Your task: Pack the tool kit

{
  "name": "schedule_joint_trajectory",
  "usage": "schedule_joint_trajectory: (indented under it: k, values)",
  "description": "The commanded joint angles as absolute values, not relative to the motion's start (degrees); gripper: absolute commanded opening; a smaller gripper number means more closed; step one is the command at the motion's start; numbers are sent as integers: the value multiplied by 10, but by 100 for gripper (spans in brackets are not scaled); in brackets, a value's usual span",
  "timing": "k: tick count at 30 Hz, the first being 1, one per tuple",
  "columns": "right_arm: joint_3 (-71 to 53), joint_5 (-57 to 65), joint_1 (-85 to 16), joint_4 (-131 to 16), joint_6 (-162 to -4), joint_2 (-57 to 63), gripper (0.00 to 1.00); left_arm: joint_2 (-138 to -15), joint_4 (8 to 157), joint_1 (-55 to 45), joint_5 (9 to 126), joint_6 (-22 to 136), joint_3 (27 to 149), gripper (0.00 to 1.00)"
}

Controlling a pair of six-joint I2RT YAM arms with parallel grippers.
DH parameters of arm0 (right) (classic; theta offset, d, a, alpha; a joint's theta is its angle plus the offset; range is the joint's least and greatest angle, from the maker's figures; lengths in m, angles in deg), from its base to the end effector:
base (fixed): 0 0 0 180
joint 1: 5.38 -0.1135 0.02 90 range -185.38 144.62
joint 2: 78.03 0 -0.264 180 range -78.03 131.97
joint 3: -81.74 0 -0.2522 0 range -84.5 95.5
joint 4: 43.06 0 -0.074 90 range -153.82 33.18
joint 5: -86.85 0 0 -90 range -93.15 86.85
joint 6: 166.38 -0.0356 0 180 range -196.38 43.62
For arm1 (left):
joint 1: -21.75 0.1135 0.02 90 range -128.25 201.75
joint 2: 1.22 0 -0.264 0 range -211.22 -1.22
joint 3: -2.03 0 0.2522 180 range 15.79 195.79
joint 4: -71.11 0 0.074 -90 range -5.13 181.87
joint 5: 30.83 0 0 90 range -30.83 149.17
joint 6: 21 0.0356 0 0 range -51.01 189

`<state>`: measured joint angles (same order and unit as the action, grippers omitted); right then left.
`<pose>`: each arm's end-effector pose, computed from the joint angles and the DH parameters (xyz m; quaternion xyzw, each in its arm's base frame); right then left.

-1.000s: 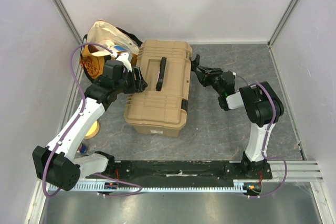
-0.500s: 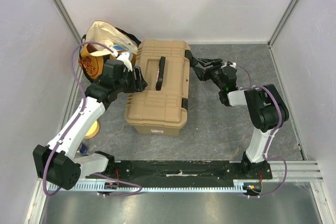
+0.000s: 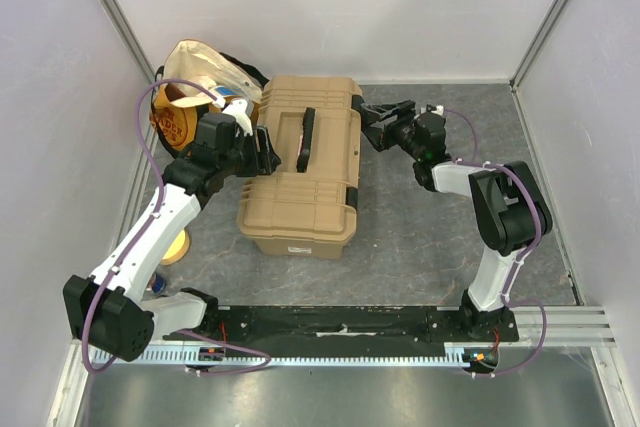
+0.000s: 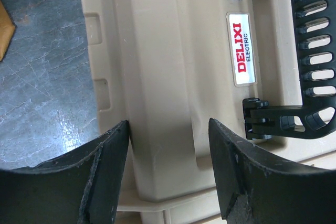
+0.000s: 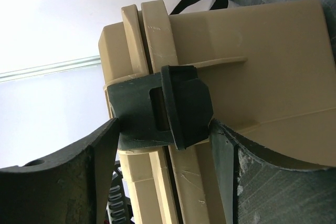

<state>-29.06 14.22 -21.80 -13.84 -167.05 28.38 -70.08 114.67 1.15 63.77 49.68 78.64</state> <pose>0.3830 0.1239 0.1992 0.3713 0.6546 0.5894 0.2937 0.2456 -0.0954 0.3297 0.0282 0.8893 -0.1889 0.4156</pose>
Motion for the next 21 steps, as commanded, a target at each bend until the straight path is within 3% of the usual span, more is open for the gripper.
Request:
schedule_joint_trajectory:
  k: [1, 14, 21]
  values:
    - [-302, 174, -243, -220, -1622, 288, 75, -724, 1177, 7, 669, 507, 777, 68]
    - [-335, 153, -241, -211, -1607, 301, 79, -719, 1178, 7, 668, 509, 773, 68]
    - [-324, 115, -226, -292, -1547, 271, 77, -716, 1180, 7, 670, 510, 778, 68]
